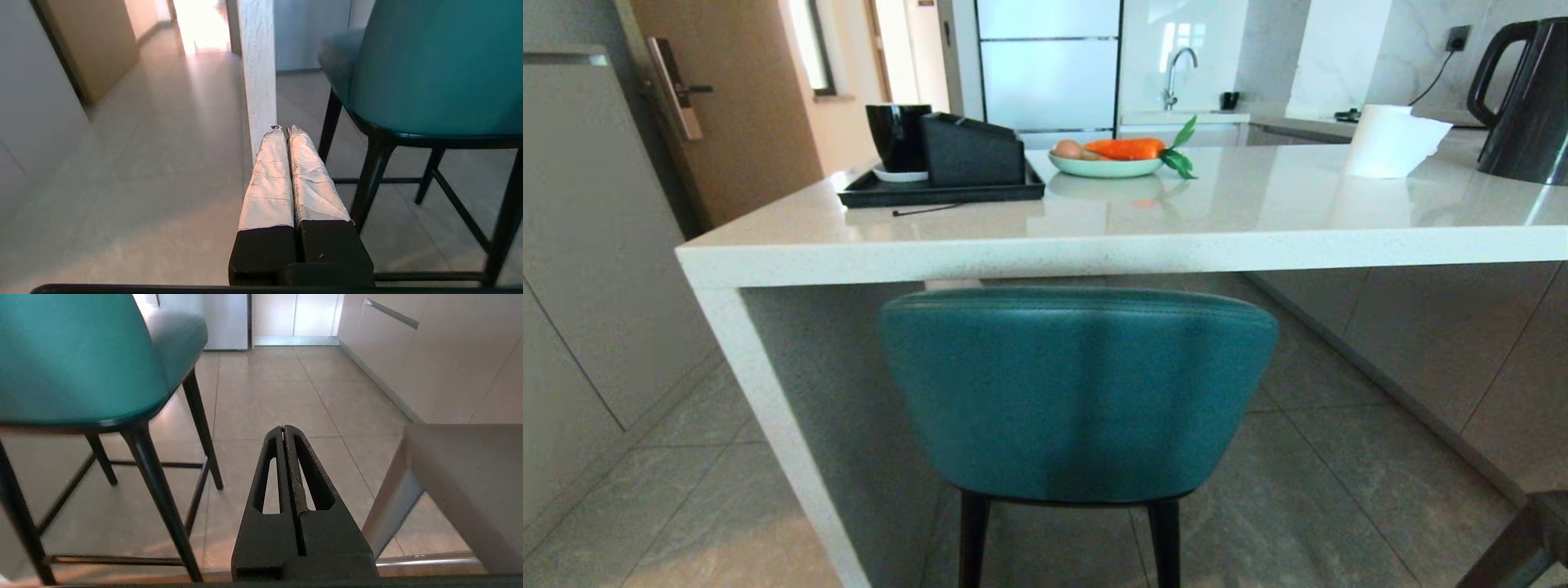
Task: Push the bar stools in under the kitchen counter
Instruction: Push the gray chair back under the dining table
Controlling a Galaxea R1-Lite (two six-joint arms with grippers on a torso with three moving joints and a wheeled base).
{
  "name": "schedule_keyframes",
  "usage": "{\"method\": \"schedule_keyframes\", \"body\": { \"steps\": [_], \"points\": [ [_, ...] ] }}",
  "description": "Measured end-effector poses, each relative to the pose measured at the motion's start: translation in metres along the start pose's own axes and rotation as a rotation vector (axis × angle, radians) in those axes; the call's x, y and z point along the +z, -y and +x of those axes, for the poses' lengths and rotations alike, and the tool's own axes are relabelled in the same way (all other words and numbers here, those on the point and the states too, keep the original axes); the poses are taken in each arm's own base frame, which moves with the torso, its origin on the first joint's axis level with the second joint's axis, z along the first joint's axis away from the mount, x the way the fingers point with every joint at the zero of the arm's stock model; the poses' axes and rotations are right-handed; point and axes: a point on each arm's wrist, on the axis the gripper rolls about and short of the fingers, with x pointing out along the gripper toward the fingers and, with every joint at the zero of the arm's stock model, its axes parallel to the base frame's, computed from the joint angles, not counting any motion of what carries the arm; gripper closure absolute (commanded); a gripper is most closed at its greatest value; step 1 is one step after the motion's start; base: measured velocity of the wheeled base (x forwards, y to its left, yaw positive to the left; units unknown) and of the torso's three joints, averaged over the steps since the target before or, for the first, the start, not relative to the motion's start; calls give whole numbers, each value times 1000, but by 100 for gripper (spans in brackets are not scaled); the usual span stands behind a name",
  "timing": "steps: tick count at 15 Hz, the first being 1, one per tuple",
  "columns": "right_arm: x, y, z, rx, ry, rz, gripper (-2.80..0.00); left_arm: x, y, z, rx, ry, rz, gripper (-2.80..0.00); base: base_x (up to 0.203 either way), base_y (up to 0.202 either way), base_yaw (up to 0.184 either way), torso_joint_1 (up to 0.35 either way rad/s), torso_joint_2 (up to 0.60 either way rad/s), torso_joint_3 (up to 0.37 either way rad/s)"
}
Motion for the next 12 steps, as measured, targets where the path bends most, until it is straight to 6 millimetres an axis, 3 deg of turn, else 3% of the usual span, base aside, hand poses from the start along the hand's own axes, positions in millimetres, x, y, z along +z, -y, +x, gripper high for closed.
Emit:
{"method": "schedule_keyframes", "body": {
  "steps": [7, 12],
  "points": [
    [-13, -1, 5, 19, -20, -28, 0, -10, 0, 0, 28, -86, 21, 0, 0, 0, 0, 0, 0, 0],
    [-13, -1, 5, -3, -16, 76, 0, -10, 0, 0, 24, -85, 28, 0, 0, 0, 0, 0, 0, 0]
  ]
}}
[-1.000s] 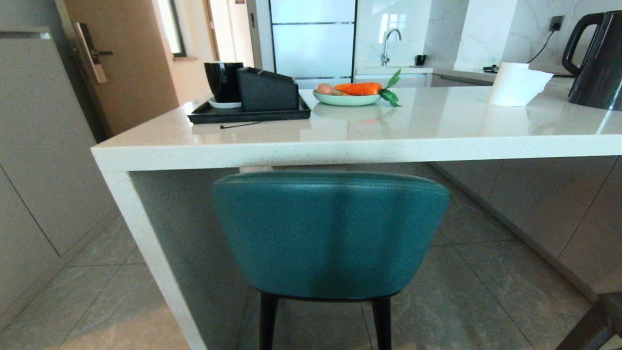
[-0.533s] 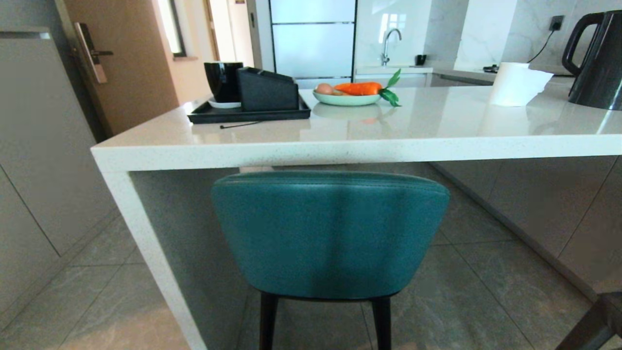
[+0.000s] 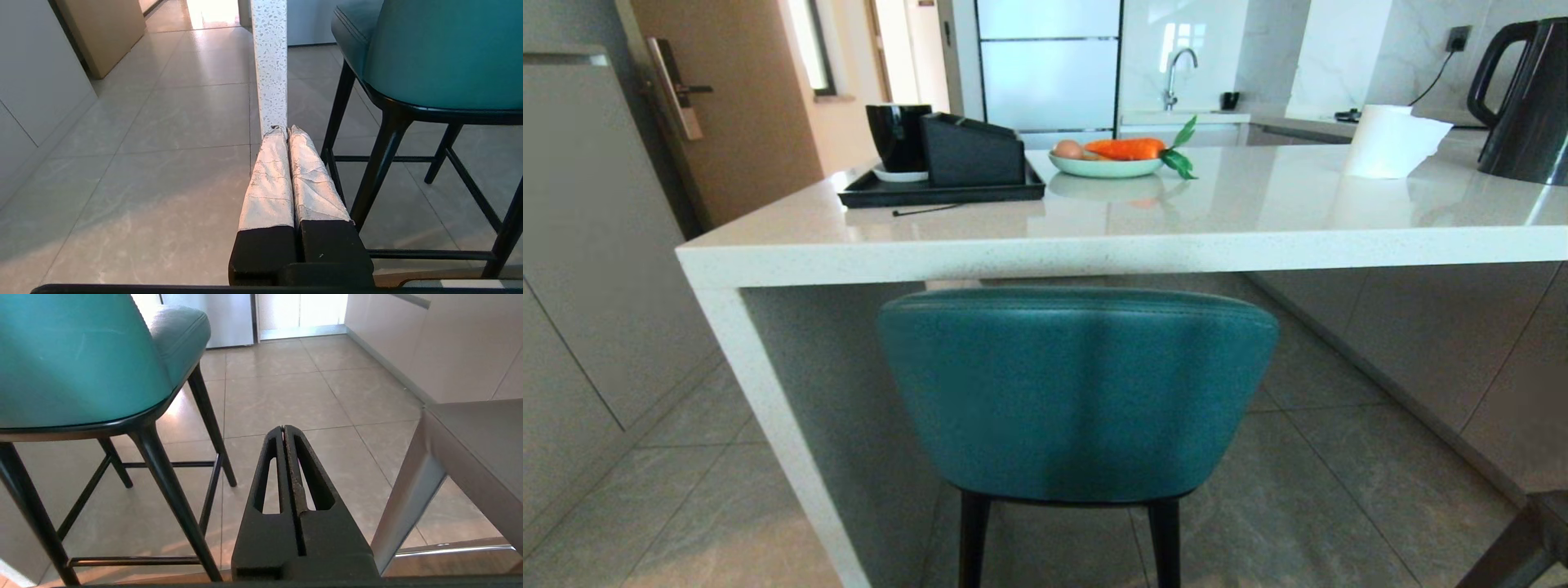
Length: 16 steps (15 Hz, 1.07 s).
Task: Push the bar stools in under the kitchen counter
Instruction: Push the gray chair back under the dining table
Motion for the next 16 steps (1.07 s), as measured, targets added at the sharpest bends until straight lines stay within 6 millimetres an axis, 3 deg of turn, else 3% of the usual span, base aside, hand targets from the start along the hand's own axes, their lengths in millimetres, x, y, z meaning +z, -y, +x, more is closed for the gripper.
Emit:
{"method": "schedule_keyframes", "body": {
  "steps": [16],
  "points": [
    [0, 0, 0, -1, 0, 0, 0, 0, 0, 0, 0, 0, -9, 0, -185, 0, -2, 3, 2, 2]
  ]
}}
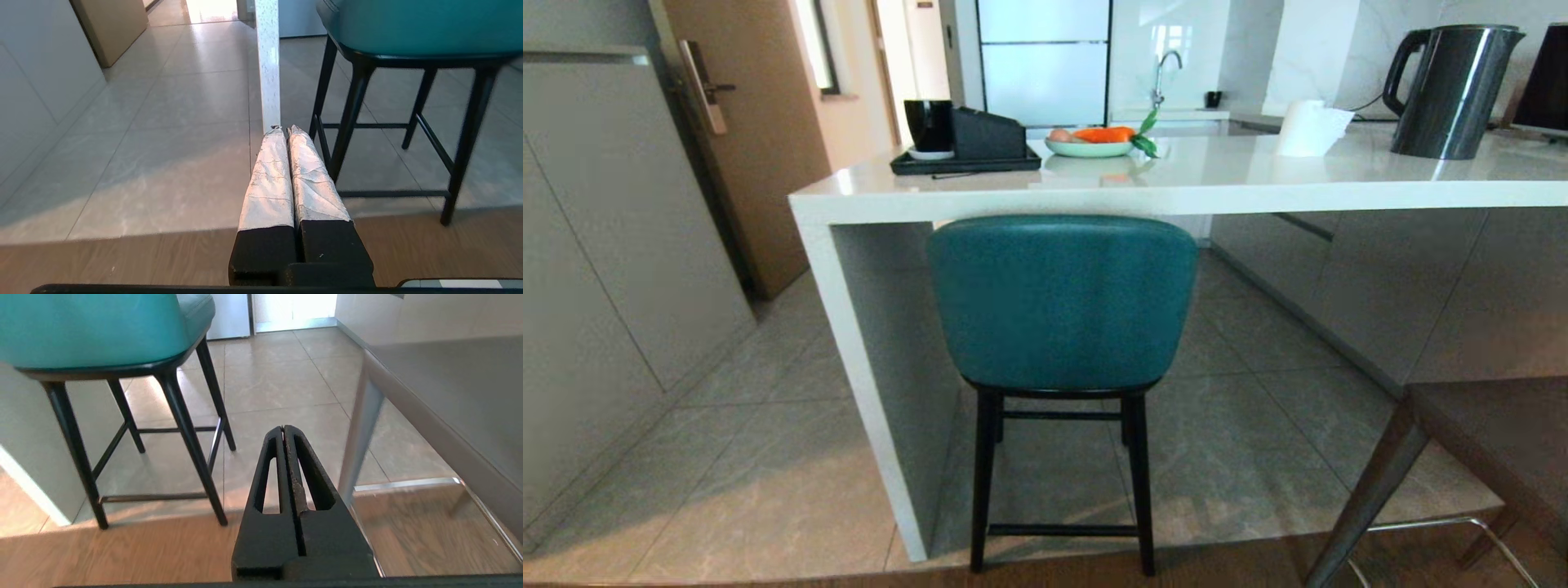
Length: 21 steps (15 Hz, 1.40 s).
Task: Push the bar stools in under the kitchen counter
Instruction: Push the gray chair back under the dining table
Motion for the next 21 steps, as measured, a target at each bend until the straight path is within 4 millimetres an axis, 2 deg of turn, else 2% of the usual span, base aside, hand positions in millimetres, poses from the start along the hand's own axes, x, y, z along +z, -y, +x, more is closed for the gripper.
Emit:
{"method": "schedule_keyframes", "body": {
  "steps": [9, 18, 21],
  "points": [
    [0, 0, 0, 0, 0, 0, 0, 0, 0, 0, 1, 0, 1, 0, -192, 0, -2, 2, 1, 2],
    [0, 0, 0, 0, 0, 0, 0, 0, 0, 0, 8, 0, -25, 0, -7, 0, 0, 0, 0, 1],
    [0, 0, 0, 0, 1, 0, 0, 0, 0, 0, 8, 0, -25, 0, 1, -158, -1, 2, 1, 2]
  ]
}}
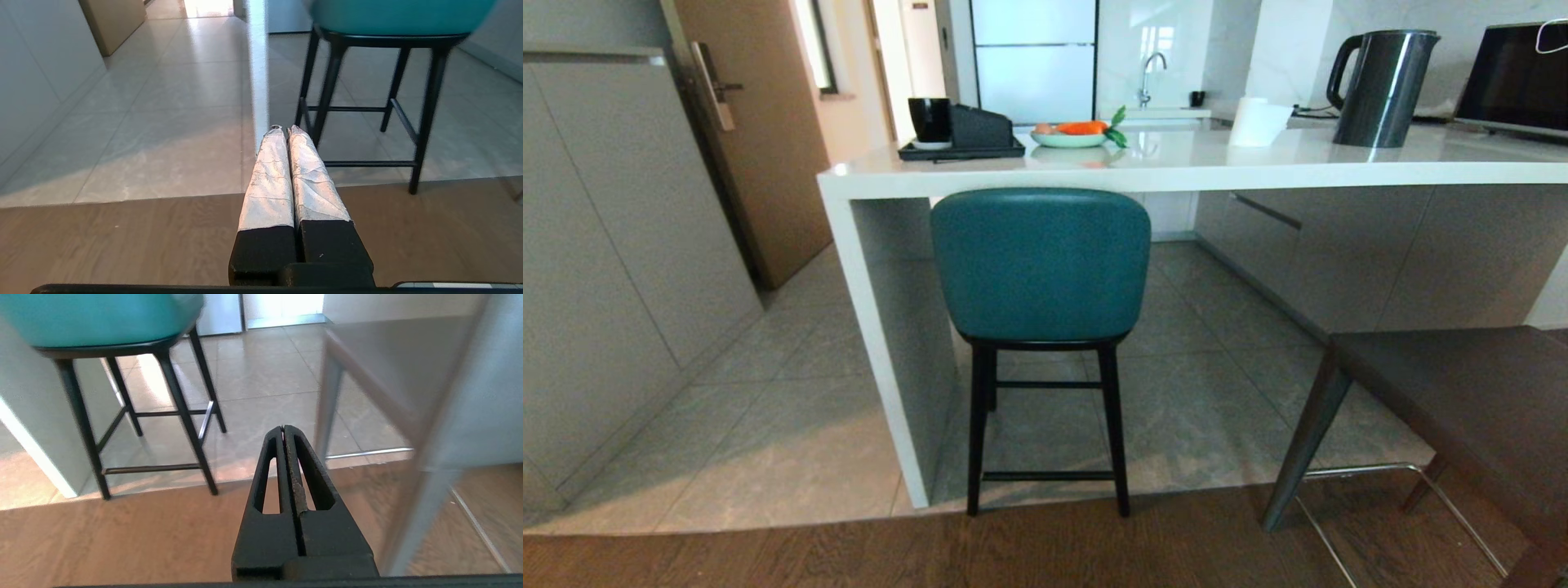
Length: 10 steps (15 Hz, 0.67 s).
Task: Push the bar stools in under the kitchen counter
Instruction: Push the gray chair back under the dining table
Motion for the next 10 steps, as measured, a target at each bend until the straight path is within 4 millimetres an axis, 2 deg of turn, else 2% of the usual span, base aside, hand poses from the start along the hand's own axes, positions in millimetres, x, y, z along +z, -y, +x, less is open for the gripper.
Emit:
{"method": "schedule_keyframes", "body": {
  "steps": [10],
  "points": [
    [0, 0, 0, -1, -1, 0, 0, 0, 0, 0, -1, 0, 0, 0, 0, -196, 1, 3, 2, 2]
  ]
}}
